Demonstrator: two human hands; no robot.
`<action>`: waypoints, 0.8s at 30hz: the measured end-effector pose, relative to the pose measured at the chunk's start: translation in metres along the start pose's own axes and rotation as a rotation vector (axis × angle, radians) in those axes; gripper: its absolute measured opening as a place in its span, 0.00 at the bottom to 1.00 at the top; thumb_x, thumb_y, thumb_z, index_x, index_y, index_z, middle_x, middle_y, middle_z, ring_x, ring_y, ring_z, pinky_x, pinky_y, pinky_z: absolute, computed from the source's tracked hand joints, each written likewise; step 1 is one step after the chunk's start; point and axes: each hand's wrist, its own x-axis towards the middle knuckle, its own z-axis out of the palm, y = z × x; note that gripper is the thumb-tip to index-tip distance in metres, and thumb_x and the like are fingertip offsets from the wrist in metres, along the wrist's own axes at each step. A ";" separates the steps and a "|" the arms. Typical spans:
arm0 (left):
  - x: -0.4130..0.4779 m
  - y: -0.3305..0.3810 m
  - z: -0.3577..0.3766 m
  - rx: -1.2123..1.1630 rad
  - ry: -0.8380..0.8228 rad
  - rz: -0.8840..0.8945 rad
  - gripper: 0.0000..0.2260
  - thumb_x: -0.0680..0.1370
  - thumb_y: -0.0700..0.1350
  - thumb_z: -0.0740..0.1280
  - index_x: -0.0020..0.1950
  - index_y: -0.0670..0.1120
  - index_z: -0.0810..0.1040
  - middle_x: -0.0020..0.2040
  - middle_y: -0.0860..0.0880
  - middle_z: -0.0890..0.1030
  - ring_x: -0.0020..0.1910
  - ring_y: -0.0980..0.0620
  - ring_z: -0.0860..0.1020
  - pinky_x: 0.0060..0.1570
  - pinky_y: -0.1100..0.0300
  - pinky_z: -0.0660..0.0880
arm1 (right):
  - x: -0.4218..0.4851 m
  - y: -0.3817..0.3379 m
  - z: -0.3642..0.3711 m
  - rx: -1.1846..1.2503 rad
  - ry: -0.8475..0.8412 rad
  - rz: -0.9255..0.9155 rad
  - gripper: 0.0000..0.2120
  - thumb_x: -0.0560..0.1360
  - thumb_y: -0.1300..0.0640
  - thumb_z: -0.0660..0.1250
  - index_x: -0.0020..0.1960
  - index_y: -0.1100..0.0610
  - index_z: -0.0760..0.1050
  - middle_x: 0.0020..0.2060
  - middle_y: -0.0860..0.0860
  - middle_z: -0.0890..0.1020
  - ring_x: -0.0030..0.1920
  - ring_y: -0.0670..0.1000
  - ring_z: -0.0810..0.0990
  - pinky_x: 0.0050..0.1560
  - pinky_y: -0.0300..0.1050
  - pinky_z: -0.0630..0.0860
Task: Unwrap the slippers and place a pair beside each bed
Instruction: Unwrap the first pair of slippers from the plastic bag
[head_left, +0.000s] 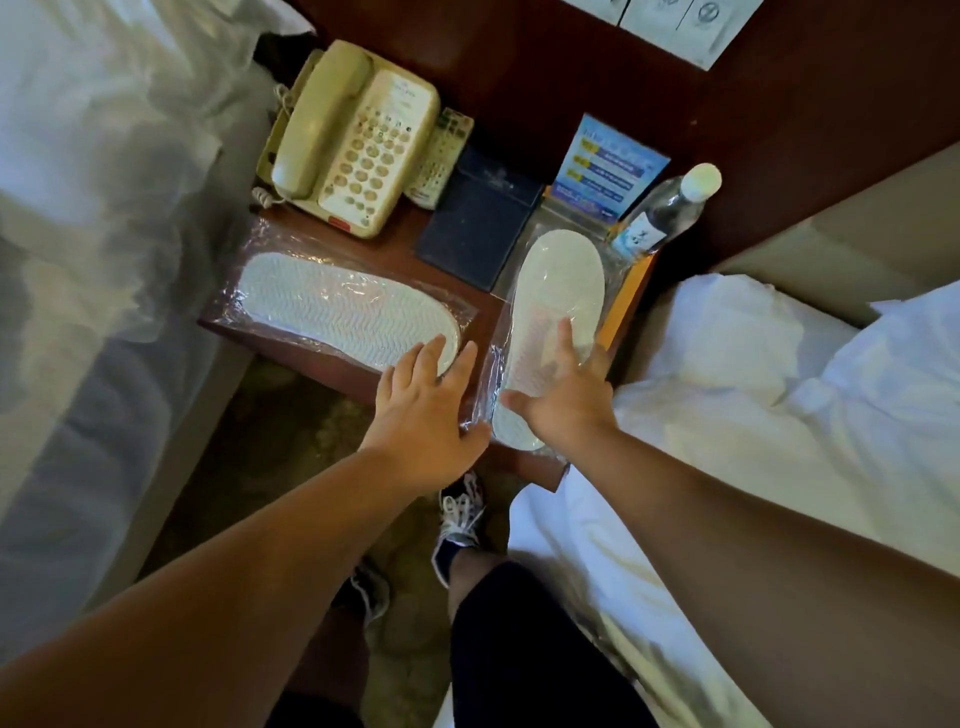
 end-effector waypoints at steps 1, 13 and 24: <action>0.003 -0.003 0.007 -0.017 -0.003 -0.005 0.37 0.78 0.65 0.58 0.81 0.57 0.42 0.83 0.47 0.44 0.81 0.40 0.42 0.77 0.40 0.43 | 0.003 0.000 0.006 0.004 0.016 0.022 0.58 0.64 0.34 0.74 0.76 0.40 0.34 0.77 0.55 0.46 0.73 0.66 0.59 0.65 0.60 0.72; 0.007 -0.034 0.077 -0.194 0.180 -0.060 0.35 0.78 0.63 0.61 0.81 0.57 0.49 0.81 0.49 0.51 0.80 0.43 0.48 0.77 0.41 0.48 | 0.020 0.023 0.048 0.368 0.122 0.286 0.75 0.48 0.35 0.82 0.76 0.44 0.31 0.75 0.59 0.57 0.73 0.62 0.59 0.66 0.59 0.68; 0.007 -0.003 0.121 -0.129 0.478 0.102 0.27 0.79 0.58 0.63 0.77 0.59 0.61 0.76 0.52 0.62 0.74 0.50 0.56 0.74 0.45 0.57 | 0.011 0.064 0.056 0.935 0.151 0.071 0.51 0.47 0.41 0.84 0.65 0.56 0.69 0.55 0.51 0.81 0.50 0.52 0.81 0.46 0.47 0.78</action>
